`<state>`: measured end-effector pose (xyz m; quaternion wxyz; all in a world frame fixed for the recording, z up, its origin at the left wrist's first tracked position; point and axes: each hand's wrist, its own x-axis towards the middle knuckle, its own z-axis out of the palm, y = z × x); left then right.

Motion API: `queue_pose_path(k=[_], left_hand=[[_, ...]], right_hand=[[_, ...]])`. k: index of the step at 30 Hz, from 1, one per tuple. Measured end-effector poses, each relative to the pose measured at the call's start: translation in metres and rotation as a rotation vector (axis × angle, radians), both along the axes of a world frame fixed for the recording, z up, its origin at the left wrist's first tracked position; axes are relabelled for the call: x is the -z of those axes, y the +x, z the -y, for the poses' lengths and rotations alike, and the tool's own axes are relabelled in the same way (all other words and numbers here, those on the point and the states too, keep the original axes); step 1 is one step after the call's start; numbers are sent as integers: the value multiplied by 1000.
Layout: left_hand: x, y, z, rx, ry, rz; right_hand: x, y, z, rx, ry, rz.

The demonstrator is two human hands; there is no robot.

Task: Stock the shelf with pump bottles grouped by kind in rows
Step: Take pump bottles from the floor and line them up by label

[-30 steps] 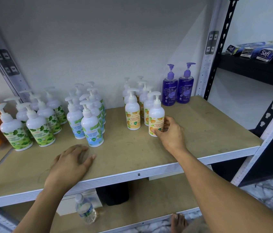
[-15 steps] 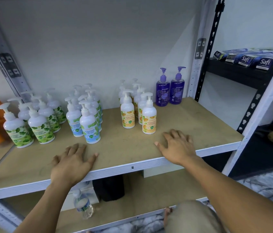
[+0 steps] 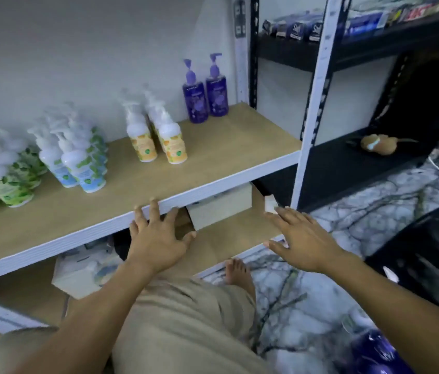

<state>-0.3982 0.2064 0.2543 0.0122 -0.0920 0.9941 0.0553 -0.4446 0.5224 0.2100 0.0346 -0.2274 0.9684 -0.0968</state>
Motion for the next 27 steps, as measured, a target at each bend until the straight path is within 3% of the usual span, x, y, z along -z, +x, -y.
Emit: queue_pose_path(k=[5, 11, 19, 27], left_hand=[[34, -1, -123, 442, 34, 160], [109, 14, -259, 750, 223, 441], [169, 19, -364, 839, 372, 450], [214, -28, -391, 917, 226, 541]], right_hand=[[63, 76, -114, 178, 40, 155], [113, 162, -215, 461, -18, 333], [158, 210, -266, 715, -174, 411], [168, 161, -283, 798, -286, 230]])
